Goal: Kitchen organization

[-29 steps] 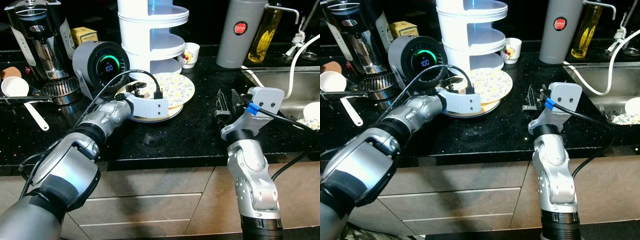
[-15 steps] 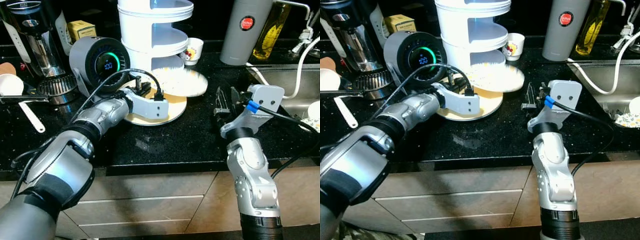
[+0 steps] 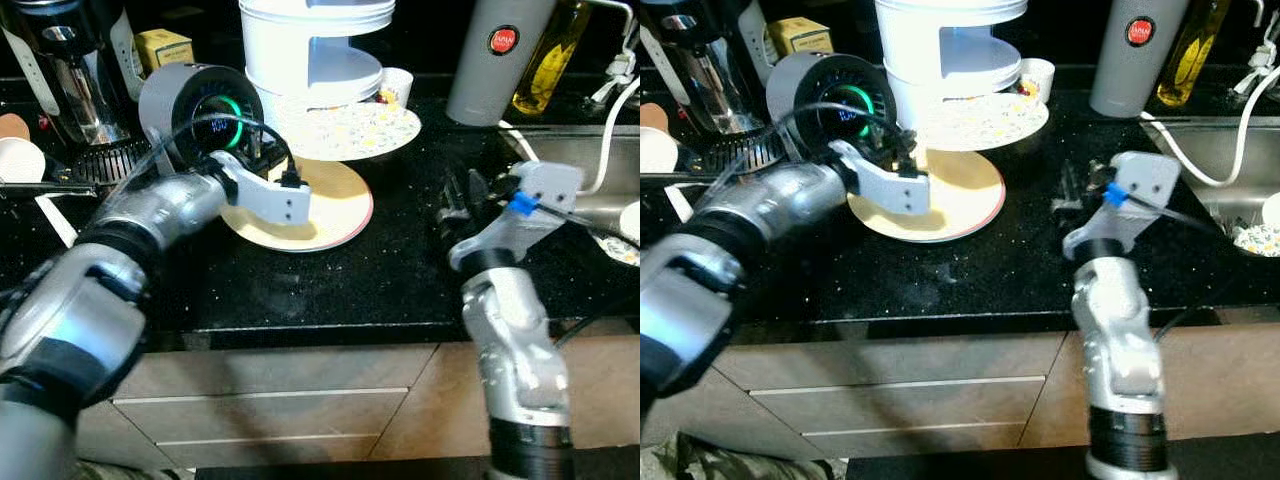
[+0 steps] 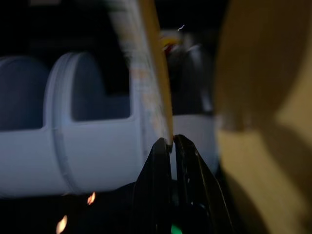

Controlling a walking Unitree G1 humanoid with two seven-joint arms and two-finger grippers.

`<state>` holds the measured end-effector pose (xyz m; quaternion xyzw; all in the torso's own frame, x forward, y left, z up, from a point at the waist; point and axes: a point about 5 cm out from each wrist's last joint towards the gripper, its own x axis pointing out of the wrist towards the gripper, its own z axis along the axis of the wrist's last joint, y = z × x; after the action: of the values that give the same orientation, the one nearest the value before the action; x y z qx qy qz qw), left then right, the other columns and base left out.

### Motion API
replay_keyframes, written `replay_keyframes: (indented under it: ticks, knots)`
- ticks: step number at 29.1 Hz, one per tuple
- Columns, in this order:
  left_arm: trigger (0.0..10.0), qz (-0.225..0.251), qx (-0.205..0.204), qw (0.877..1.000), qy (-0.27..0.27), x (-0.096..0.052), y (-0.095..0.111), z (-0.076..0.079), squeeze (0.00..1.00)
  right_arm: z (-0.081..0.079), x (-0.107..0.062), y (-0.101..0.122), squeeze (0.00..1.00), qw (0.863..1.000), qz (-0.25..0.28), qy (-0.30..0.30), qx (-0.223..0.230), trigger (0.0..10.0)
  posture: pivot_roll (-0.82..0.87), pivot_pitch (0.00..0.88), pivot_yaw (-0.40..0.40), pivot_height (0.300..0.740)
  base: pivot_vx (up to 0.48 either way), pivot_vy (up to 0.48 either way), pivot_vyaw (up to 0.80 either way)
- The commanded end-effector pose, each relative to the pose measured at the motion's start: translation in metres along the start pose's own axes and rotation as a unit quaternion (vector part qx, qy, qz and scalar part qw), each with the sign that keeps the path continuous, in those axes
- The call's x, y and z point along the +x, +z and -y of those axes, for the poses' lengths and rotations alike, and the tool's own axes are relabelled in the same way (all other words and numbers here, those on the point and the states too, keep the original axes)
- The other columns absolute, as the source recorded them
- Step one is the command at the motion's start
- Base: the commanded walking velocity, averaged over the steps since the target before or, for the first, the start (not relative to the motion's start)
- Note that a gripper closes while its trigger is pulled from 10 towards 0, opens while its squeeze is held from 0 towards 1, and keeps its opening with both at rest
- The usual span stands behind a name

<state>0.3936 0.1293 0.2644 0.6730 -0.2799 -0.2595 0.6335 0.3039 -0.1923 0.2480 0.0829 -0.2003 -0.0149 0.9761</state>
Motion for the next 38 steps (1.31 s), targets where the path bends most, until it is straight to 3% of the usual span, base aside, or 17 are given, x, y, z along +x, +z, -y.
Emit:
replay_keyframes:
  ticks: [1, 2, 6, 7, 12, 19, 21, 22, 26, 32, 35, 38]
  knots:
    - [10.0, 0.080, -0.018, 0.994, -0.073, -0.016, 0.012, 0.018, 0.00, 0.017, -0.001, -0.003, 0.00, 0.999, -0.037, 0.002, -0.025, 10.0, 0.06, 0.075, 0.010, 0.740, 0.000, 0.000, 0.00]
    - [10.0, 0.094, -0.018, 0.992, -0.086, -0.021, 0.014, 0.024, 0.00, 0.021, -0.002, -0.004, 0.00, 0.998, -0.047, 0.006, -0.038, 10.0, 0.06, 0.075, 0.004, 0.740, 0.000, 0.000, 0.00]
    - [10.0, 0.109, -0.004, 0.993, -0.042, -0.025, 0.020, 0.025, 0.00, 0.011, -0.009, -0.001, 0.00, 0.991, -0.071, 0.088, 0.071, 10.0, 0.06, 0.073, -0.013, 0.740, 0.000, 0.000, 0.00]
    - [10.0, 0.109, -0.004, 0.993, -0.042, -0.025, 0.020, 0.025, 0.00, 0.011, -0.009, -0.001, 0.00, 0.991, -0.071, 0.088, 0.071, 10.0, 0.06, 0.073, -0.013, 0.740, 0.000, 0.000, 0.00]
    - [10.0, 0.108, -0.002, 0.994, 0.016, -0.021, 0.022, 0.007, 0.00, 0.004, -0.004, 0.013, 0.00, 0.977, -0.058, 0.143, 0.147, 10.0, 0.06, 0.068, -0.026, 0.740, 0.000, 0.000, 0.00]
    - [10.0, 0.104, 0.009, 0.994, 0.038, -0.023, 0.022, -0.010, 0.00, 0.007, 0.003, 0.029, 0.00, 0.956, -0.043, 0.173, 0.234, 10.0, 0.06, 0.070, -0.032, 0.740, 0.000, 0.000, 0.00]
    - [10.0, 0.097, 0.038, 0.994, 0.045, -0.023, 0.020, -0.017, 0.00, 0.006, 0.004, 0.034, 0.00, 0.936, -0.045, 0.186, 0.296, 10.0, 0.06, 0.073, -0.042, 0.740, 0.000, 0.000, 0.00]
    - [10.0, 0.097, 0.038, 0.994, 0.045, -0.023, 0.020, -0.017, 0.00, 0.006, 0.004, 0.034, 0.00, 0.936, -0.045, 0.186, 0.296, 10.0, 0.06, 0.073, -0.042, 0.740, 0.000, 0.000, 0.00]
    - [10.0, 0.110, 0.088, 0.990, 0.028, -0.022, 0.022, -0.021, 0.00, 0.004, 0.005, 0.042, 0.00, 0.903, -0.047, 0.207, 0.372, 10.0, 0.06, 0.077, -0.056, 0.740, 0.000, 0.000, 0.00]
    - [10.0, 0.156, 0.100, 0.983, 0.008, -0.015, 0.039, -0.015, 0.00, -0.017, 0.007, 0.024, 0.00, 0.886, -0.107, 0.209, 0.400, 10.0, 0.07, 0.077, -0.060, 0.740, 0.000, 0.000, 0.00]
    - [10.0, 0.193, 0.096, 0.976, 0.003, -0.008, 0.058, -0.007, 0.00, -0.031, 0.009, 0.007, 0.00, 0.870, -0.151, 0.191, 0.429, 10.0, 0.07, 0.075, -0.059, 0.740, 0.000, 0.000, 0.00]
    - [10.0, 0.206, 0.100, 0.973, 0.007, -0.004, 0.063, -0.006, 0.00, -0.033, 0.013, -0.001, 0.00, 0.859, -0.174, 0.161, 0.453, 10.0, 0.07, 0.077, -0.057, 0.740, 0.000, 0.000, 0.00]
